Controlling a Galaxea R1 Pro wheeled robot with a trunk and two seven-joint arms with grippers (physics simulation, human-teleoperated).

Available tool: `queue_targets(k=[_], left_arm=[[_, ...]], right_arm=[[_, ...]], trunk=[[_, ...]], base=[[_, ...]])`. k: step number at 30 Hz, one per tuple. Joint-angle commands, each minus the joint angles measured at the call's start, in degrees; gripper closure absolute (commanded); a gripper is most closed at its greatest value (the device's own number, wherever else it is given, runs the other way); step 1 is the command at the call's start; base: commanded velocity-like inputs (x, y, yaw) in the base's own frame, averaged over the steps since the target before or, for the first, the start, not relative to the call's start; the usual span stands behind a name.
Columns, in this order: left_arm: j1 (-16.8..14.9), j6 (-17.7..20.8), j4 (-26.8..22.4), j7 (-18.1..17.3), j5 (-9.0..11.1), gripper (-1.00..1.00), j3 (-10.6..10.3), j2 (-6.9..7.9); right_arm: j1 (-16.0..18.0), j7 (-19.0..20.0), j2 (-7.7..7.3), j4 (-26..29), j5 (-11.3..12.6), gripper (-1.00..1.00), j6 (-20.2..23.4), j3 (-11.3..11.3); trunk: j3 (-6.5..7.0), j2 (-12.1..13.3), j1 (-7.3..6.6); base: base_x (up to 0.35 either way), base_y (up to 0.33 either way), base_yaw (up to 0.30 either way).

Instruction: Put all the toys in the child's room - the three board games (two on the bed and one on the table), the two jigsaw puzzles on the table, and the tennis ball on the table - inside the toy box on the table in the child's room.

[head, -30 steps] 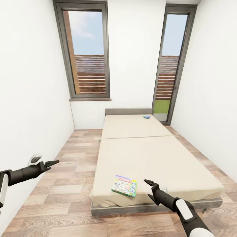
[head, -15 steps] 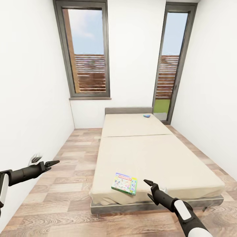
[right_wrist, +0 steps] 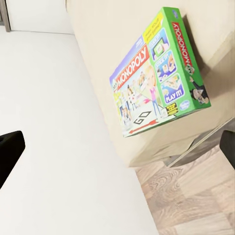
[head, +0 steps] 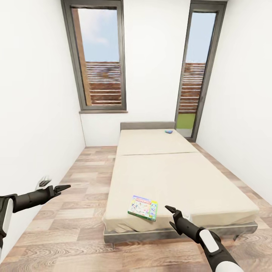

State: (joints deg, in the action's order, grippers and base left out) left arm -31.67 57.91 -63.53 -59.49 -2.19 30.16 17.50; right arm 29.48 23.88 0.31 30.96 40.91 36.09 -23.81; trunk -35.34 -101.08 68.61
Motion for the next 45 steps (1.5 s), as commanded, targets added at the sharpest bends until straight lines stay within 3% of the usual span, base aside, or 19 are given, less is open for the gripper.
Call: queue_targets(k=[1,17,24,28,29,32,40,45], left_arm=[[-0.1,0.5,0.0,-0.4,-0.2,-1.0,0.1,-0.01],[-0.2,1.7,0.0,-1.8,0.8,-1.0,0.2,0.48],[-0.6,2.1,-0.2,-10.1,2.4,-1.0,0.1,0.79],[-0.8,2.1,-0.4,-16.1,2.5,-1.0,-0.1,1.16],[-0.8,2.1,-0.1,-19.1,2.4,-1.0,-0.3,1.45],[-0.8,2.0,0.5,-22.4,2.2,-1.0,-0.8,1.7],[-0.8,2.0,1.4,-25.9,2.0,-1.0,-4.2,2.0],[-0.8,2.0,1.7,-26.3,1.9,-1.0,-4.9,2.05]], right_arm=[[0.1,0.0,0.03,0.0,0.2,-1.0,0.4,-0.3],[0.1,0.1,0.15,0.0,0.2,-1.0,-2.8,-0.2],[0.1,0.4,0.09,0.0,0.2,-1.0,-3.4,-0.2],[0.1,0.5,-0.05,0.0,0.3,-1.0,-3.4,-0.3],[0.1,0.6,-0.11,0.0,0.3,-1.0,-3.4,-0.3],[0.1,0.6,-0.13,0.0,0.3,-1.0,-3.4,-0.3],[0.0,1.1,0.0,0.0,0.4,-1.0,-3.4,-0.4],[0.0,2.8,0.09,0.0,0.4,-1.0,-3.4,-0.4]], trunk=[[-0.24,-0.4,0.22],[-3.12,-6.9,3.74],[-4.37,-9.7,5.27],[-5.09,-11.3,6.15],[-5.27,-11.7,6.37],[-5.81,-12.9,7.03],[-7.25,-16.1,8.79],[-8.14,-18.1,9.88]], base=[[0.0,0.0,0.0],[0.0,0.0,0.0],[0.0,0.0,0.0],[0.0,0.0,0.0],[0.0,0.0,0.0],[0.0,0.0,0.0],[0.0,0.0,0.0],[0.0,0.0,0.0]])
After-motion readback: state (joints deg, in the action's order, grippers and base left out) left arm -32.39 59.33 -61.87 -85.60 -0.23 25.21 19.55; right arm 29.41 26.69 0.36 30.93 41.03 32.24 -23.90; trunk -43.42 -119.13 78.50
